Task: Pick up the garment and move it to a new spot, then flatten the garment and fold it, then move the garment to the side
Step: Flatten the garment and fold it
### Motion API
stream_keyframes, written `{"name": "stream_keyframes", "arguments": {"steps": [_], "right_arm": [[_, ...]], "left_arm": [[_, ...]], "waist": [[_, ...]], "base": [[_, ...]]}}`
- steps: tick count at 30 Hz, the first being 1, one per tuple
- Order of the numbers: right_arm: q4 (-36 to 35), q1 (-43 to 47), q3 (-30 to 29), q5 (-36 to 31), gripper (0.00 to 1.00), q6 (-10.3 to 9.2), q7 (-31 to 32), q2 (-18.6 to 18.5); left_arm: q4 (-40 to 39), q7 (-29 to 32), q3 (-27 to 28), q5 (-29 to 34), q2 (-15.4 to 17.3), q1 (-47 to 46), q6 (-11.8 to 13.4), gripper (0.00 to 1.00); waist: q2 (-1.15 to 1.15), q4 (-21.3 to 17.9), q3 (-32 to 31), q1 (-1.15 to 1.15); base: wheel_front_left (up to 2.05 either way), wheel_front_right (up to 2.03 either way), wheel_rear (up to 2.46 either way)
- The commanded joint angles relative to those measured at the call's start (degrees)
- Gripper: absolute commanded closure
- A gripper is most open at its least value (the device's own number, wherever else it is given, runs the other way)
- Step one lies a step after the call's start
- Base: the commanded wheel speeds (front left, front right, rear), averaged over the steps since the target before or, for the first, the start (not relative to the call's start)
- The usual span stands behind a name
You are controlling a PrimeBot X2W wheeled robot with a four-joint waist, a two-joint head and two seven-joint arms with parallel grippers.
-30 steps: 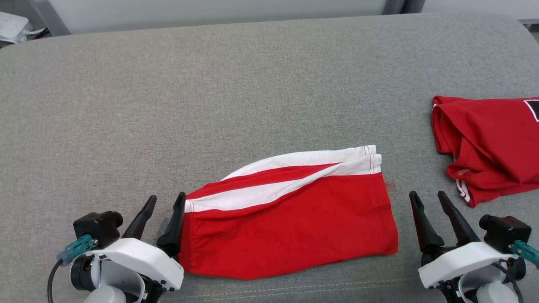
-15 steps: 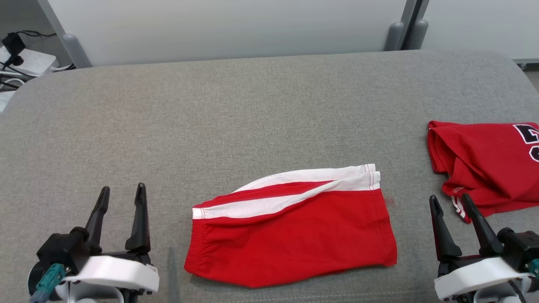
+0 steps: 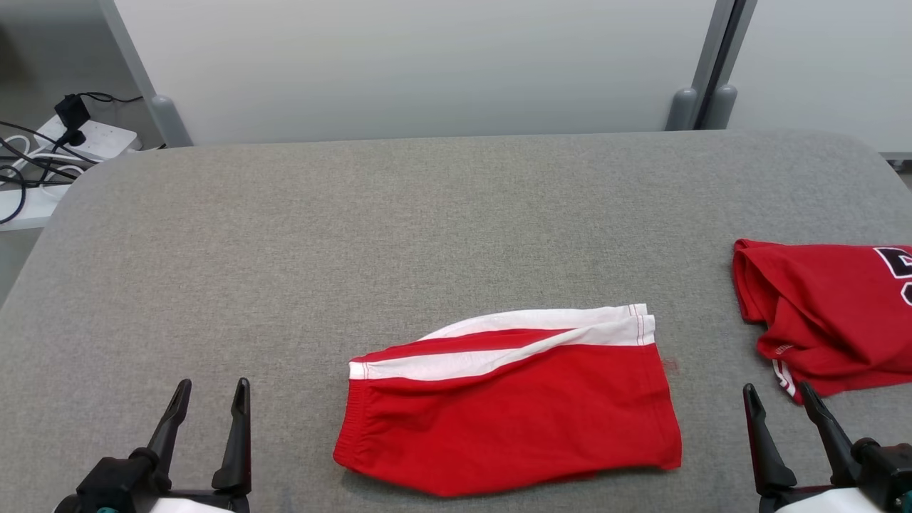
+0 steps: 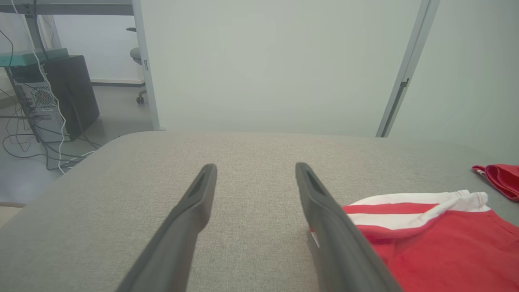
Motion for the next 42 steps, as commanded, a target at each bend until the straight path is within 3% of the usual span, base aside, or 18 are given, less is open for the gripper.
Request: {"name": "stream_keyframes", "arguments": {"steps": [1,14,20,28,40,41,42], "right_arm": [[-0.8,-1.2,1.0,-0.5,0.00,-0.16,-0.8,-0.6],[1.7,-2.7,0.4,0.1,0.00,-0.16,-0.7,-0.4],[10.6,-8.6,3.1,2.8,0.00,-0.16,0.8,-1.8],[26.6,-16.9,11.4,9.1,0.00,-0.16,5.6,-3.1],[37.6,-24.3,19.3,16.9,0.00,-0.16,8.9,-3.7],[38.0,-24.7,20.3,17.4,0.12,-0.16,9.2,-3.9],[38.3,-25.1,21.0,18.1,0.62,-0.16,9.2,-4.1]], "left_arm": [[-1.1,-0.6,2.5,0.8,0.6,-2.1,-0.6,0.00],[1.8,-0.6,2.8,3.6,-2.3,-5.7,-4.0,0.00],[2.2,-0.6,1.9,4.7,-3.7,-8.0,-4.7,0.00],[3.4,-0.6,1.2,5.7,-5.7,-9.5,-6.5,0.00],[4.2,-0.6,2.0,6.8,-7.1,-10.7,-8.4,0.00],[4.3,-0.6,2.1,6.9,-7.2,-10.8,-8.5,0.00],[4.3,-0.6,2.2,6.9,-7.3,-10.9,-8.7,0.00]], "waist": [[0.00,0.4,-0.2,0.00],[0.00,2.0,0.6,0.00],[0.00,3.5,2.1,0.00],[0.00,5.8,2.5,0.00],[0.00,7.2,3.5,0.00],[0.00,7.2,3.6,0.00],[0.00,7.2,3.7,0.00]], "base": [[0.00,0.00,0.00],[0.00,0.00,0.00],[0.00,0.00,0.00],[0.00,0.00,0.00],[0.00,0.00,0.00],[0.00,0.00,0.00],[0.00,0.00,0.00]]}}
